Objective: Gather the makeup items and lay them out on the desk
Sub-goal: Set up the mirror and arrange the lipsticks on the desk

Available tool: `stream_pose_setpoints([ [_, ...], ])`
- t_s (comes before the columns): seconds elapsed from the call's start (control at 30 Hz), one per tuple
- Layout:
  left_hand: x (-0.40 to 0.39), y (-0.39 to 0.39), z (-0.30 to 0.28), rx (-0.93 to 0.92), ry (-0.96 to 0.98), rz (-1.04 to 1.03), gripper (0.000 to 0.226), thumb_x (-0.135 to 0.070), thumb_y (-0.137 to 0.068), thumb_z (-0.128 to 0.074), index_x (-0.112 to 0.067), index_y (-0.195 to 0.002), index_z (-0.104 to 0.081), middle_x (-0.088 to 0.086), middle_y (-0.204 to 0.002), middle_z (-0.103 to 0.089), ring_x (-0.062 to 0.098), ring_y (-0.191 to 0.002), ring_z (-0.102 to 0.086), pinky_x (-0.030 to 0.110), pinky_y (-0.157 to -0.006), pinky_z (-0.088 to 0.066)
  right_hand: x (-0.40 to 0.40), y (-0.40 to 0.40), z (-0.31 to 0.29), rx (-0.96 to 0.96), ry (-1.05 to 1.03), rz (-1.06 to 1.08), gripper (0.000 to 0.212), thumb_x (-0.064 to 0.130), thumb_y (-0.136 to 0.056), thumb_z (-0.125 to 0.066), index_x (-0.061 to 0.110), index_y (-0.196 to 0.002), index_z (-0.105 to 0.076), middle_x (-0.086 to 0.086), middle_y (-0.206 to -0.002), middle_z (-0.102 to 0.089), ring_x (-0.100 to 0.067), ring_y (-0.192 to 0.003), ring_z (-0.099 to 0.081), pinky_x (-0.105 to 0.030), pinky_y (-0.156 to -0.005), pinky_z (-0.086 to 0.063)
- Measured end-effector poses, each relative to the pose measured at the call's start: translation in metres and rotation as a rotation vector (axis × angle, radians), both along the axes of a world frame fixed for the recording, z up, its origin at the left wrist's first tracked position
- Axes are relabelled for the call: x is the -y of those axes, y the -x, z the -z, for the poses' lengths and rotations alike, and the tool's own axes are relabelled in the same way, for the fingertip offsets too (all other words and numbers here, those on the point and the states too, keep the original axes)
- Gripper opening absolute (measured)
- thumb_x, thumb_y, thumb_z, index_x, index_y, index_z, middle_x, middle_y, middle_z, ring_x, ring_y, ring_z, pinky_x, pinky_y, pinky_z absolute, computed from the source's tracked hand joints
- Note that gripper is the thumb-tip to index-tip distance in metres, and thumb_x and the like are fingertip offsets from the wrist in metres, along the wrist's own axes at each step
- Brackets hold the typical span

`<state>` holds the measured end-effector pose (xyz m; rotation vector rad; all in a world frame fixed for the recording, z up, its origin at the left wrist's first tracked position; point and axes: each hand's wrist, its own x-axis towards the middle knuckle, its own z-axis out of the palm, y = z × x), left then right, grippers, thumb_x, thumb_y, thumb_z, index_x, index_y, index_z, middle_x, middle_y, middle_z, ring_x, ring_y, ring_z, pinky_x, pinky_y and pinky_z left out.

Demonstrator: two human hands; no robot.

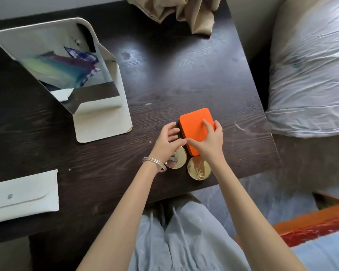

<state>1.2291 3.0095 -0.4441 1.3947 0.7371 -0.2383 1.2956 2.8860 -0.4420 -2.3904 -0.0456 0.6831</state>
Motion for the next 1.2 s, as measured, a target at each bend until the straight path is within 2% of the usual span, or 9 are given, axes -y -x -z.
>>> stream_pose_setpoints([
  [0.1,0.005,-0.01,0.003,-0.032,0.004,0.016,0.064,-0.012,-0.083,-0.066,-0.015,-0.139,-0.035,0.007,-0.137,-0.044,0.019,-0.122,-0.048,0.028,-0.094,-0.044,-0.01,0.0,0.009,0.064,0.183,-0.073,0.102,0.055,-0.071,-0.07,0.024,-0.15,-0.014,-0.017,-0.156,-0.006,-0.036,-0.143,-0.006,-0.049,-0.114,-0.006],
  [0.2,0.008,-0.016,0.003,-0.053,0.037,-0.02,0.064,-0.011,-0.083,-0.066,-0.014,-0.14,-0.037,0.009,-0.14,-0.043,0.021,-0.122,-0.049,0.04,-0.102,-0.044,-0.014,-0.003,0.012,0.128,0.224,-0.071,0.104,0.058,-0.069,-0.069,0.024,-0.15,-0.014,-0.018,-0.15,-0.017,-0.039,-0.136,-0.02,-0.051,-0.109,-0.017],
  [0.3,0.006,-0.017,0.0,-0.063,0.053,-0.019,0.064,-0.013,-0.083,-0.066,-0.014,-0.139,-0.036,0.008,-0.14,-0.043,0.02,-0.121,-0.052,0.037,-0.1,-0.046,-0.019,-0.008,0.009,0.148,0.266,-0.075,0.106,0.059,-0.066,-0.072,0.023,-0.149,-0.015,-0.017,-0.143,-0.025,-0.039,-0.127,-0.029,-0.051,-0.102,-0.026],
  [0.53,-0.028,0.009,-0.018,0.015,0.031,-0.131,0.061,-0.014,-0.084,-0.065,-0.018,-0.138,-0.037,0.005,-0.141,-0.04,0.021,-0.121,-0.051,0.04,-0.099,-0.047,-0.056,0.007,-0.013,0.203,0.177,-0.13,0.103,0.055,-0.065,-0.074,0.024,-0.148,-0.021,-0.015,-0.141,-0.028,-0.037,-0.125,-0.03,-0.05,-0.101,-0.027],
  [0.7,-0.074,0.059,-0.032,0.061,0.067,-0.34,0.045,-0.013,-0.091,-0.053,-0.023,-0.134,-0.043,-0.001,-0.137,-0.044,0.006,-0.11,-0.053,0.024,-0.081,-0.051,-0.11,0.052,-0.028,0.183,0.108,-0.206,0.098,0.057,-0.067,-0.069,0.025,-0.146,-0.022,-0.013,-0.14,-0.029,-0.035,-0.124,-0.029,-0.05,-0.1,-0.027],
  [0.83,-0.103,0.112,-0.032,-0.026,0.06,-0.482,0.041,-0.013,-0.097,-0.04,-0.029,-0.135,-0.043,-0.003,-0.136,-0.041,0.014,-0.121,-0.047,0.026,-0.077,-0.05,-0.15,0.105,-0.024,0.113,0.127,-0.296,0.1,0.058,-0.065,-0.068,0.023,-0.146,-0.019,-0.016,-0.139,-0.028,-0.038,-0.121,-0.031,-0.052,-0.097,-0.03],
  [0.97,-0.116,0.154,-0.024,-0.118,0.063,-0.532,0.044,-0.005,-0.098,-0.032,-0.035,-0.128,-0.046,-0.013,-0.118,-0.047,0.007,-0.104,-0.051,0.03,-0.074,-0.052,-0.175,0.15,-0.009,-0.021,0.177,-0.32,0.108,0.058,-0.063,-0.07,0.019,-0.146,-0.013,-0.02,-0.141,-0.026,-0.042,-0.123,-0.031,-0.052,-0.101,-0.027],
  [1.07,-0.125,0.167,-0.015,-0.201,0.056,-0.49,0.05,-0.001,-0.097,-0.033,-0.027,-0.14,-0.039,-0.009,-0.126,-0.04,0.013,-0.109,-0.046,0.033,-0.079,-0.052,-0.183,0.167,-0.001,-0.019,0.229,-0.349,0.111,0.057,-0.065,-0.069,0.018,-0.147,-0.005,-0.021,-0.142,-0.021,-0.042,-0.124,-0.028,-0.054,-0.103,-0.027],
  [1.2,-0.132,0.168,-0.008,-0.302,0.004,-0.372,0.057,0.002,-0.093,-0.032,-0.027,-0.141,-0.038,0.005,-0.119,-0.053,0.019,-0.091,-0.053,0.048,-0.087,-0.05,-0.188,0.176,0.002,0.079,0.355,-0.463,0.108,0.053,-0.074,-0.064,0.007,-0.148,0.0,-0.026,-0.146,-0.018,-0.043,-0.13,-0.025,-0.057,-0.107,-0.023],
])
